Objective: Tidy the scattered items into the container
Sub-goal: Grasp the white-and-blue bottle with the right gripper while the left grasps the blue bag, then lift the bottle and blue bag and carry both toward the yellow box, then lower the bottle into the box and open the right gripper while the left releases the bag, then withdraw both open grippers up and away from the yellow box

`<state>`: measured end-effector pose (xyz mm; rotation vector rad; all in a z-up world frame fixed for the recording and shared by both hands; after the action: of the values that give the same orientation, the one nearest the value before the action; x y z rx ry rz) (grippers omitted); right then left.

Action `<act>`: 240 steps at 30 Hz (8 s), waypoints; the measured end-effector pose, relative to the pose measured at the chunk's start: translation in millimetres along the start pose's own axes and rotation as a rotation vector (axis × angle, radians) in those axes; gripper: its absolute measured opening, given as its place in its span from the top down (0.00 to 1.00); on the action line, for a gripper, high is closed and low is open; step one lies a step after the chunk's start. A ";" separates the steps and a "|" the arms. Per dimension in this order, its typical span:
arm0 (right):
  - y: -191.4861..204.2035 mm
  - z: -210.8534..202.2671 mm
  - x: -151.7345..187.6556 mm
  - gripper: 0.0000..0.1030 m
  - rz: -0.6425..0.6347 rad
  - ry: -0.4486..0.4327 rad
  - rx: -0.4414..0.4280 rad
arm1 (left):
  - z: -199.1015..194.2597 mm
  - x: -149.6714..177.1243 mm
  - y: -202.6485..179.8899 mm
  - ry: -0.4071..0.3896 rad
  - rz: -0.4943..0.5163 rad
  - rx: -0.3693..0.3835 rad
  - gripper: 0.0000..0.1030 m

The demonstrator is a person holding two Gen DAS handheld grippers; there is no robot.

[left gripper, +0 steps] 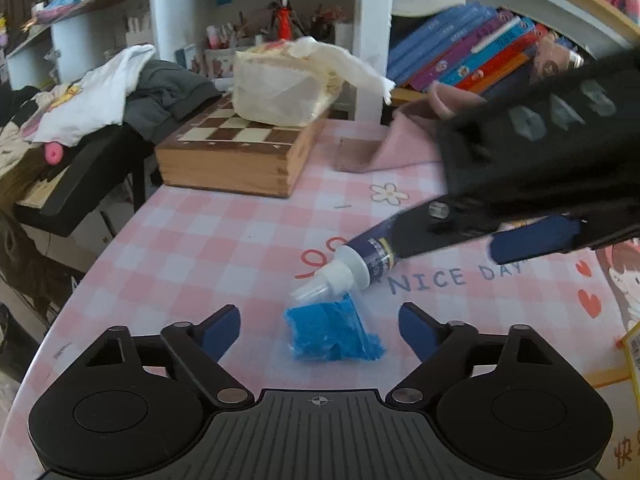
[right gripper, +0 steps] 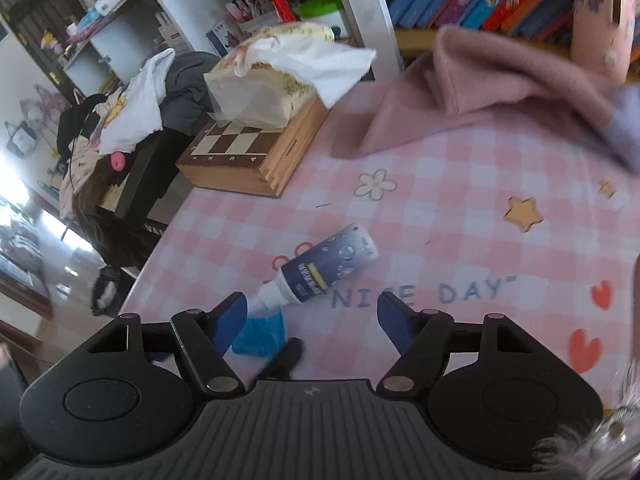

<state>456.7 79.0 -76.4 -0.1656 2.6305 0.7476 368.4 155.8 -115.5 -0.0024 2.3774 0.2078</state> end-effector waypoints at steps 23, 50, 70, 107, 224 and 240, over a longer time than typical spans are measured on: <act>3.5 74.1 -24.6 0.51 0.250 0.024 0.033 | -25.5 25.7 24.6 0.064 -0.017 0.056 0.65; 29.2 89.9 -17.8 0.71 -0.231 -0.084 0.175 | -72.0 20.0 67.0 -0.018 -0.065 -0.005 0.65; 47.8 -62.6 57.9 0.71 -0.235 -0.218 0.132 | -159.0 40.8 62.8 -0.170 -0.051 0.146 0.66; 31.4 -236.7 338.3 0.70 -0.060 -0.246 0.191 | -317.8 175.4 8.7 -0.228 0.136 0.431 0.66; -193.6 -375.6 182.8 0.64 -0.273 -0.573 0.115 | -281.8 59.0 -193.9 -0.381 -0.204 0.109 0.07; -172.3 -369.1 309.0 0.55 -0.081 -0.518 0.263 | -342.9 134.8 -159.0 -0.339 0.042 -0.009 0.02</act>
<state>85.1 -263.4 2.0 -0.0006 2.1812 0.3487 45.9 -45.0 13.9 0.0730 2.0401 0.2199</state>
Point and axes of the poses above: each gripper's, at about its wrist camera, not at the fingertips, and z roughly the way its jaws point, y to its left, x to its underside, the point moved 6 cm from there along z, roughly the way its jaws point, and after that the axes turned 13 degrees about z, right-handed, at the moved point
